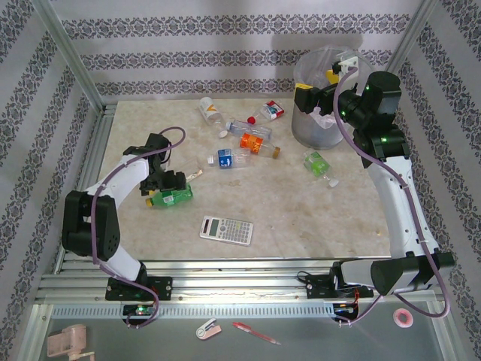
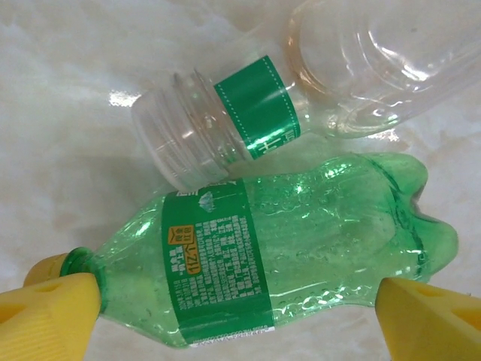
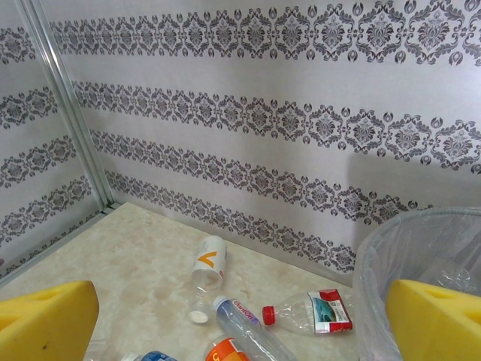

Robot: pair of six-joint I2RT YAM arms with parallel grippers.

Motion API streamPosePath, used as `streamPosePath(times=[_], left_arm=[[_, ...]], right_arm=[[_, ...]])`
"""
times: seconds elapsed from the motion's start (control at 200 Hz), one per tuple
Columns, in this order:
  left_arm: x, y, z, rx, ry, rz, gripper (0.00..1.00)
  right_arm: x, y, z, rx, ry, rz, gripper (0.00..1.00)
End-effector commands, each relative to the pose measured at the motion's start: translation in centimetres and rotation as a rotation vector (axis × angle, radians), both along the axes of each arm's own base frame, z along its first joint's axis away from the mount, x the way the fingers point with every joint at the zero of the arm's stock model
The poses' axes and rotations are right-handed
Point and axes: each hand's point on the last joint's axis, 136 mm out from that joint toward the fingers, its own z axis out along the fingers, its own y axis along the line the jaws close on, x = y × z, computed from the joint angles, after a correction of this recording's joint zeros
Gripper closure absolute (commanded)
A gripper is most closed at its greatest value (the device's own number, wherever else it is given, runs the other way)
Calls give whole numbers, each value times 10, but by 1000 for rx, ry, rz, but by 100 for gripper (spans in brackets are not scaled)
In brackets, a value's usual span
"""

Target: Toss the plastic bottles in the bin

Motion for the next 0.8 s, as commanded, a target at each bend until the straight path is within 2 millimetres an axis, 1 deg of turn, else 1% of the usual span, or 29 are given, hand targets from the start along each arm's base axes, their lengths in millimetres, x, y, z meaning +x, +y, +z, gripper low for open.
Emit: streamPosePath(times=[0.0,0.165,0.3,0.42,0.495,0.595,0.794], left_arm=[[0,-3,-2,-29,12,-33,7],[-9,-6,-5,-43,34,-40,9],[-15,-12,0,-80,32,-37,11],[-25,-17,-2,-115,44,-27,12],[-33,-19,-4,-116,65,-26,14],[-40,-24,-6,-122,65,-25,14],[-47,-19,-13,-87,74,-7,14]], right_arm=[[-13,7,6,-6,-24,37,2],[-13,8,9,-2,-28,43,2],[-12,10,9,-1,-27,45,2],[-11,11,8,0,-24,52,2],[-11,12,7,1,-23,55,2],[-11,14,7,1,-25,60,2],[-9,17,7,2,-24,71,2]])
